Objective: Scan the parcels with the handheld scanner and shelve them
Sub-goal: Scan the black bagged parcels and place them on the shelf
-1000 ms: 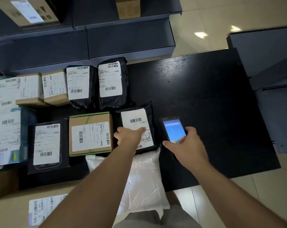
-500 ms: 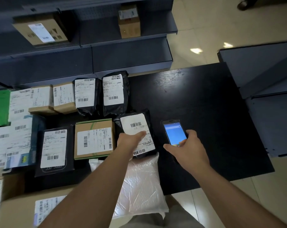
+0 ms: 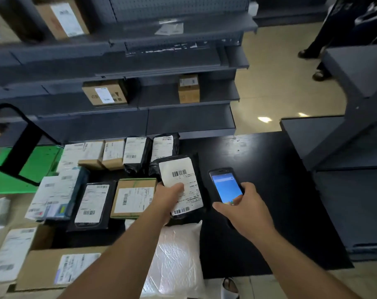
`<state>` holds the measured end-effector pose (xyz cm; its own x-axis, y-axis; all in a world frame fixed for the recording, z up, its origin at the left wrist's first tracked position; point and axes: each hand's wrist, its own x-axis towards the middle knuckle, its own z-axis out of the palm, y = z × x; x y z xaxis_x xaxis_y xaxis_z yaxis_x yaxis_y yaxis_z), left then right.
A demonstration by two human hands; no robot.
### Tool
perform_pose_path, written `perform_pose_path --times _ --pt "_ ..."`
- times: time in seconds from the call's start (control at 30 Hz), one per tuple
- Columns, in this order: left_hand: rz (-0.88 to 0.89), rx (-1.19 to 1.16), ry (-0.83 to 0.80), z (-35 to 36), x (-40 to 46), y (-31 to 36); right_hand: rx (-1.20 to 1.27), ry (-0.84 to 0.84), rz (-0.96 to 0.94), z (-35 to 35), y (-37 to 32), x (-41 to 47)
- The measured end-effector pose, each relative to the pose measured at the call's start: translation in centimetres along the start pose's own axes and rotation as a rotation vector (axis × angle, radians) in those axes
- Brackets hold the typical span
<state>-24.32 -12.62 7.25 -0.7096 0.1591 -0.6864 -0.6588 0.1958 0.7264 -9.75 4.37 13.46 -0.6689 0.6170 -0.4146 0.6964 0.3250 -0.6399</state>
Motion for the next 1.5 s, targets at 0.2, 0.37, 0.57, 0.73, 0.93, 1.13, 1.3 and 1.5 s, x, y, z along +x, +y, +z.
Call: perform_pose_path --times 0.2,0.37,0.57,0.73,0.93,1.13,1.3,1.5 --pt "0.149 -0.081 0.07 0.6 -5.2 2.1 0.047 -0.063 -0.139 -4.5 -0.2 -2.3" --pt "0.239 -0.147 0.091 0.8 -8.1 3.5 0.022 -0.127 -0.221 -7.4 -0.7 -4.0" --pt "0.343 -0.13 0.123 0.9 -10.8 4.5 -0.045 -0.169 -0.295 -9.5 -1.9 -5.9" --pt "0.398 -0.092 0.128 0.4 -11.6 5.2 -0.07 -0.188 -0.354 -10.6 -3.3 -7.0" --pt "0.43 -0.059 0.115 -0.7 -11.7 6.3 -0.083 -0.218 -0.383 -10.2 -5.4 -8.0" --pt "0.46 -0.044 0.119 -1.9 -11.4 7.4 -0.083 -0.212 -0.381 -9.5 -6.9 -8.8" --pt "0.459 -0.027 0.137 -2.9 -10.7 7.7 -0.09 -0.21 -0.374 -8.8 -7.6 -9.2" --pt "0.473 -0.023 0.133 -3.7 -10.2 7.8 -0.102 -0.206 -0.366 -7.9 -8.7 -9.7"
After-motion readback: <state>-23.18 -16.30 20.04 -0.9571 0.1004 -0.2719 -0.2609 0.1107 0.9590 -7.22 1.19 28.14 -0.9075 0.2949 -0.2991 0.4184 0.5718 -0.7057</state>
